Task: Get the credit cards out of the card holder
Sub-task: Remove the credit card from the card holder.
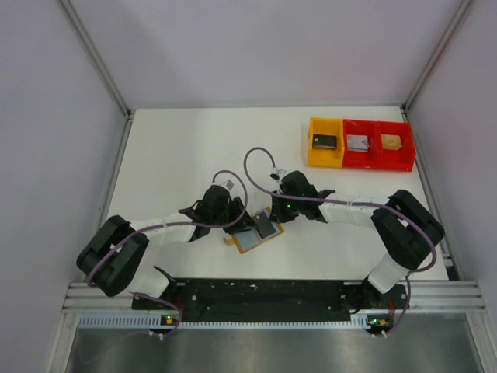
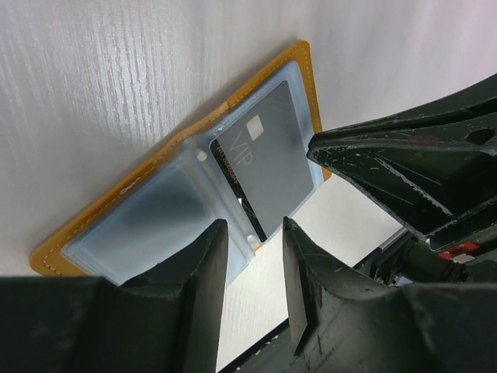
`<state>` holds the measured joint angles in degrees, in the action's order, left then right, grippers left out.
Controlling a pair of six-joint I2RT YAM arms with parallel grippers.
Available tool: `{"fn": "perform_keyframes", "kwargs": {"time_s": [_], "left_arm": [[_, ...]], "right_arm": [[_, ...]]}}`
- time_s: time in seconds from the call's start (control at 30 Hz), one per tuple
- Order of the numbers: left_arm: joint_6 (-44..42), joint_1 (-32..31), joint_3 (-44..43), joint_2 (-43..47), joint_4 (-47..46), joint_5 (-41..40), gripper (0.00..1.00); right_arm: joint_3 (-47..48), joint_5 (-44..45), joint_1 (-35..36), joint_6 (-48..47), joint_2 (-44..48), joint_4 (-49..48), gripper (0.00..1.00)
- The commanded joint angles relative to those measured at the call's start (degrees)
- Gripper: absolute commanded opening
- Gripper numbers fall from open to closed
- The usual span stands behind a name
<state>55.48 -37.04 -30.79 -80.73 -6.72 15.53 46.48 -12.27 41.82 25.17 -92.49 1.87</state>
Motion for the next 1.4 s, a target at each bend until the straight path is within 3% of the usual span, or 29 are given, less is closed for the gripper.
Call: {"fn": "perform_keyframes", "kwargs": {"time_s": [0.0, 0.27, 0.67, 1.17, 1.37], "left_arm": [[0.41, -0.14, -1.73, -1.45, -2.51, -1.38, 0.38], [0.76, -0.23, -1.56, -4.79, -3.82, -2.17, 0.38], [4.54, -0.14, 1.43, -6.81, -10.77, -0.06, 0.36], [6.83, -0.23, 3.54, -5.14, -16.13, 2.66, 0.01], [7.01, -0.23, 4.94, -1.63, -14.55, 2.4, 0.0]], "right_arm": [[-0.77, -1.53, -0.51, 1.11, -2.25, -3.36, 0.01], [-0.51, 0.93, -0.51, 4.36, -3.22, 3.31, 0.0], [-3.76, 0.06, -0.51, 8.93, -2.52, 3.14, 0.0], [-3.06, 1.72, -0.43, 9.02, -1.2, 2.88, 0.0], [-2.36, 2.69, -1.65, 8.14, -1.99, 3.58, 0.0]]}}
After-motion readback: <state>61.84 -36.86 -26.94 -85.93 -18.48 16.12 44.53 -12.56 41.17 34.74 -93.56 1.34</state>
